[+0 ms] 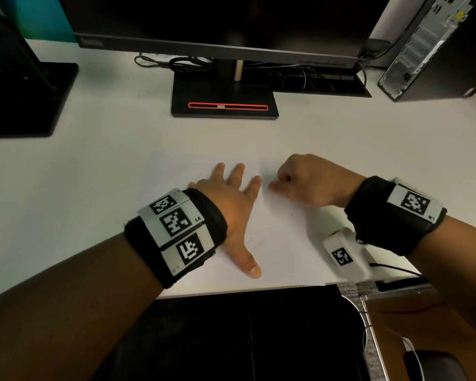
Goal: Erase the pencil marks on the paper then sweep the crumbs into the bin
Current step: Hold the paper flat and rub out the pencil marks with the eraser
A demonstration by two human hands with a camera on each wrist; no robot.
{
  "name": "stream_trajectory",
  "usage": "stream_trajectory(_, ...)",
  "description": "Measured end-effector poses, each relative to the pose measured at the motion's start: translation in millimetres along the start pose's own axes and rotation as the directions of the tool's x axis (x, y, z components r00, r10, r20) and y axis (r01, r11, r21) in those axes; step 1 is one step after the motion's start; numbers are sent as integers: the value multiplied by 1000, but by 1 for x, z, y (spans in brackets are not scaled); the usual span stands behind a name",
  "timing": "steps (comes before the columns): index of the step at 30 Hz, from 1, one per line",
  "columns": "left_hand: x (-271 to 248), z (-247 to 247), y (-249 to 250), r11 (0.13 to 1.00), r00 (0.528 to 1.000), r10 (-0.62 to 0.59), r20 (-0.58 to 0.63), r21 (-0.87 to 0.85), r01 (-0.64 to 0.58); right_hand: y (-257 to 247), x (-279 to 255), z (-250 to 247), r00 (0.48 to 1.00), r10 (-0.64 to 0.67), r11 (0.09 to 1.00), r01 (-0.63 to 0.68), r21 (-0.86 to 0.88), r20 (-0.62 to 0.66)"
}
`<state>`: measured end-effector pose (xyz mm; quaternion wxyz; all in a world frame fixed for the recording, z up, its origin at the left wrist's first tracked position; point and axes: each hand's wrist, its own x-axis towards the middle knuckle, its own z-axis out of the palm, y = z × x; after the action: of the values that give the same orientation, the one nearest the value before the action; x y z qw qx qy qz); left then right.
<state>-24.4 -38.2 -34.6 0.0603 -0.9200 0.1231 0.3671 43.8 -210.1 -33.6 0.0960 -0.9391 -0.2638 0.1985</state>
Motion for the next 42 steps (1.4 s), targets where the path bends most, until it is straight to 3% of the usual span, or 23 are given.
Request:
stream_trajectory(2, 0, 1, 0, 1000, 1000, 1, 1, -2, -1, -7, -4, 5, 991, -78, 997, 79, -5, 111)
stream_trajectory(4, 0, 0, 0, 1000, 1000, -1, 4, 5, 1, -5, -2, 3, 987, -69, 997, 65, 32, 142)
stream_trajectory(7, -1, -1, 1, 1000, 1000, 0, 2, 9, 0, 5, 7, -5, 1000, 30, 999, -30, 43, -1)
stream_trajectory(9, -1, 0, 0, 1000, 1000, 3, -1, 6, -3, 2, 5, -2, 1000, 9, 1000, -9, 1, -26)
stream_trajectory(13, -1, 1, -1, 1000, 1000, 8, -10, 0, -8, -10, 0, 6, 983, -103, 994, 105, -6, 150)
stream_trajectory(18, -1, 1, 0, 1000, 1000, 5, -15, 12, -5, 3, 10, -5, 1000, -4, 1000, 4, 8, -2)
stream_trajectory(23, 0, 2, -2, 1000, 1000, 7, -21, 9, -7, -8, 5, 1, 981, -104, 995, 103, 14, 164)
stream_trajectory(27, 0, 2, -1, 1000, 1000, 2, -23, 19, -2, 3, 14, -7, 1000, -11, 1000, 11, 4, -10)
stream_trajectory(32, -1, 2, -1, 1000, 1000, 0, -31, 18, 1, -9, 7, 1, 988, -92, 995, 97, -31, 122)
stream_trajectory(37, -1, 3, -1, 999, 999, -2, -36, 39, 4, 0, 13, -4, 999, -1, 1000, 0, -31, -46)
stream_trajectory(40, -2, 2, -1, 999, 999, -4, -35, 42, 6, -11, 7, 4, 991, -98, 993, 103, -53, 87)
stream_trajectory(42, -2, 2, 0, 999, 999, -7, -38, 46, 9, -11, 7, 1, 987, -97, 995, 101, -25, 128)
